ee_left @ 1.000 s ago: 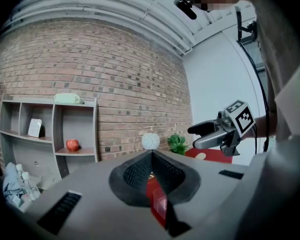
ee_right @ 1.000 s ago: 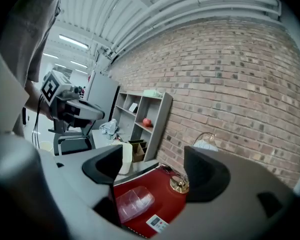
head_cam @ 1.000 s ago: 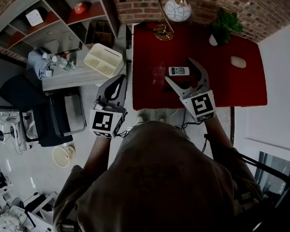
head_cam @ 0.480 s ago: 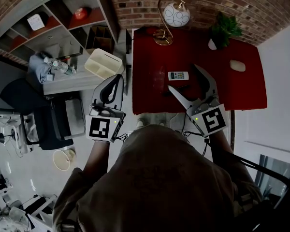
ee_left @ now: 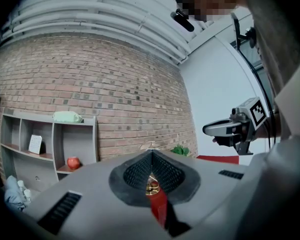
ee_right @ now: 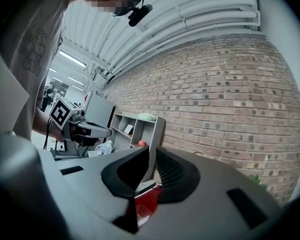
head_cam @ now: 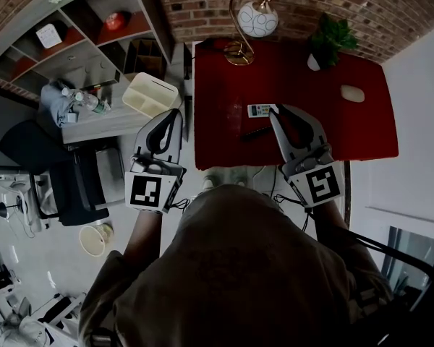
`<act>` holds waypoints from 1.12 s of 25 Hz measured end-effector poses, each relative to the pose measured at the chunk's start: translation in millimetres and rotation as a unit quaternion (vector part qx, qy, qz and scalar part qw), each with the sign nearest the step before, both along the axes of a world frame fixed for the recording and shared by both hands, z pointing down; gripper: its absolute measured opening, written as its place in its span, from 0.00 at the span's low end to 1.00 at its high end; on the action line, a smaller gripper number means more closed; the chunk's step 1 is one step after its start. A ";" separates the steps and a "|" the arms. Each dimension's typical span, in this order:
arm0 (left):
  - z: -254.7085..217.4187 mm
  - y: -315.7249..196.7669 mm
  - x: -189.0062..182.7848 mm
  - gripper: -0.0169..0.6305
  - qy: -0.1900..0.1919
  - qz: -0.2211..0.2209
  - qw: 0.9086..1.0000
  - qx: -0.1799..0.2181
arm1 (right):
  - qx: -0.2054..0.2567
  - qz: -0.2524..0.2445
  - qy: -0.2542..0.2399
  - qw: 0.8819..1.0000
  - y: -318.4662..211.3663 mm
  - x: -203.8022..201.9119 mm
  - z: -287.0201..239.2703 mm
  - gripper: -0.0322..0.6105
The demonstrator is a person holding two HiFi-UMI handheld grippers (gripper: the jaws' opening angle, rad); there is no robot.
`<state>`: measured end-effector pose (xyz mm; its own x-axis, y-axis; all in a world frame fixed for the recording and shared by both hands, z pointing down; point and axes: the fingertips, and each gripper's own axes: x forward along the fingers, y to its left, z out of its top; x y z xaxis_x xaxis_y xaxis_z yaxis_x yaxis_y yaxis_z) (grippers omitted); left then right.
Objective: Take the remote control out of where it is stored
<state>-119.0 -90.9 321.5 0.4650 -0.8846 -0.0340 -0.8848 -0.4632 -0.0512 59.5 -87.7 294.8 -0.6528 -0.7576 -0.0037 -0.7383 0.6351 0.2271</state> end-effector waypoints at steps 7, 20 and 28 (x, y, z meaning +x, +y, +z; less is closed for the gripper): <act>-1.5 3.9 7.0 0.04 -0.001 0.003 1.000 0.001 | -0.006 0.002 0.001 1.000 0.9 8.5 5.6 0.07; 1.5 4.0 4.8 0.04 0.018 0.005 1.000 -0.020 | -0.022 0.003 -0.009 1.000 0.7 14.1 19.0 0.07; 9.2 -0.7 3.9 0.04 0.015 0.011 0.998 -0.054 | -0.016 0.029 -0.001 0.999 -8.7 24.8 24.7 0.07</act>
<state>-115.1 -91.6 330.7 0.4854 -0.8731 0.0462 -0.8743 -0.4847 0.0270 84.3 -96.4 319.4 -0.6071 -0.7944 0.0190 -0.7753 0.5973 0.2053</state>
